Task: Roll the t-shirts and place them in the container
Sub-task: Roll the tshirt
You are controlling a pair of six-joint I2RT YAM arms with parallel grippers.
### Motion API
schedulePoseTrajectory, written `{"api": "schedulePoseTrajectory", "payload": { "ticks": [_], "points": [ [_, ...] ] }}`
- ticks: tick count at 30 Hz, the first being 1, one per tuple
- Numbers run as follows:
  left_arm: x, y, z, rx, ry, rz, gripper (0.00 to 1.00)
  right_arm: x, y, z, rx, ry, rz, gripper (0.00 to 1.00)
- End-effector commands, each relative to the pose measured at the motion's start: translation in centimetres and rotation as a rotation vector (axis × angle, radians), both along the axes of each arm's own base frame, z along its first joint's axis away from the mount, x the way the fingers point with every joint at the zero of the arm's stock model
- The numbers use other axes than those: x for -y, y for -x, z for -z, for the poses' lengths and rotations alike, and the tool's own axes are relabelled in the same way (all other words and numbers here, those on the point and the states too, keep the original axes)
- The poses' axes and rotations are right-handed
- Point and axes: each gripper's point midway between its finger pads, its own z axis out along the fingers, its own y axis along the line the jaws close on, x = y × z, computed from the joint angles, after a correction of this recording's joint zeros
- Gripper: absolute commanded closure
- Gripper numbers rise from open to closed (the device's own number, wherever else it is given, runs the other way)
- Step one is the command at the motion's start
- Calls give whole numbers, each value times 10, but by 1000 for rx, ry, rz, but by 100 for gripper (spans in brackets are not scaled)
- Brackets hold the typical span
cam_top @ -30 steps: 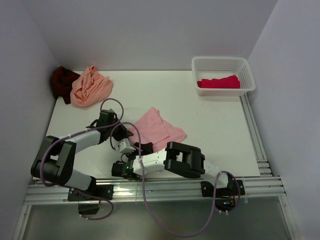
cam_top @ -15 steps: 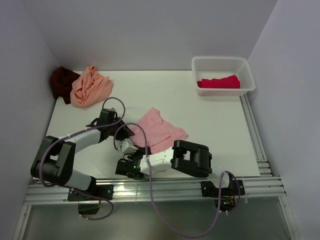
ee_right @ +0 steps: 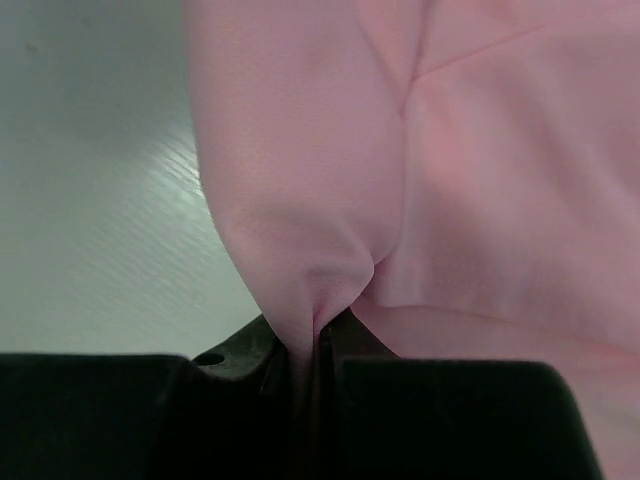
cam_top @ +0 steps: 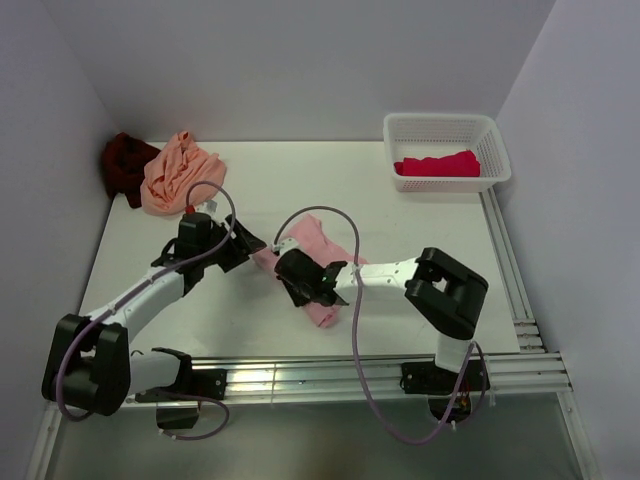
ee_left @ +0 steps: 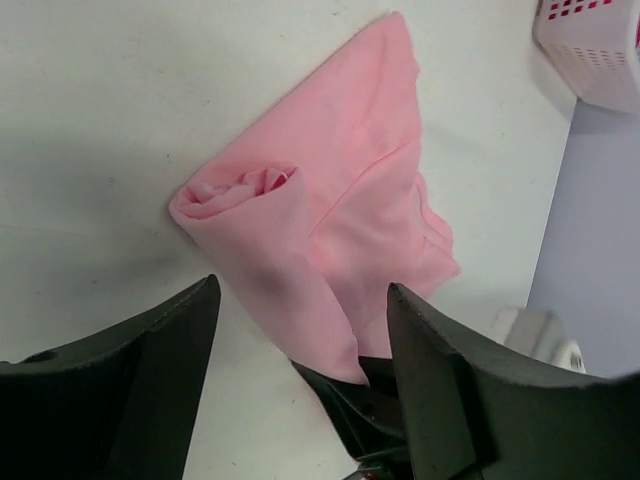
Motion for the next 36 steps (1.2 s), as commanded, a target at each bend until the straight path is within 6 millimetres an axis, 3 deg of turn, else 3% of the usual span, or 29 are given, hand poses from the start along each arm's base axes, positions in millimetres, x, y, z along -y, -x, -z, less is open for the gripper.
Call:
{"api": "schedulePoseTrajectory", "payload": {
  "ticks": [1, 4, 5, 6, 8, 12, 16, 27, 36],
  "points": [
    [2, -4, -17, 115, 17, 30, 28, -28, 26, -8, -210, -213, -149, 100],
    [4, 2, -13, 137, 35, 50, 28, -28, 29, -3, -340, -296, -189, 100],
    [5, 3, -12, 146, 40, 54, 28, -32, 38, -6, -407, -345, -234, 100],
    [4, 8, -6, 138, 44, 59, 28, -22, 39, 3, -463, -350, -215, 100],
    [6, 9, -6, 164, 57, 66, 27, -29, 35, -4, -509, -461, -234, 100],
    [5, 15, -1, 189, 69, 64, 27, -17, 36, 0, -681, -604, -234, 100],
    [2, 19, 5, 207, 71, 55, 26, -10, 24, 3, -739, -686, -196, 100],
    [-5, 34, 18, 323, 81, -15, 25, 3, 15, 23, -909, -694, -56, 100],
    [-3, 24, 22, 370, 48, -75, 22, 11, 4, 27, -905, -607, 24, 100]
  ]
}}
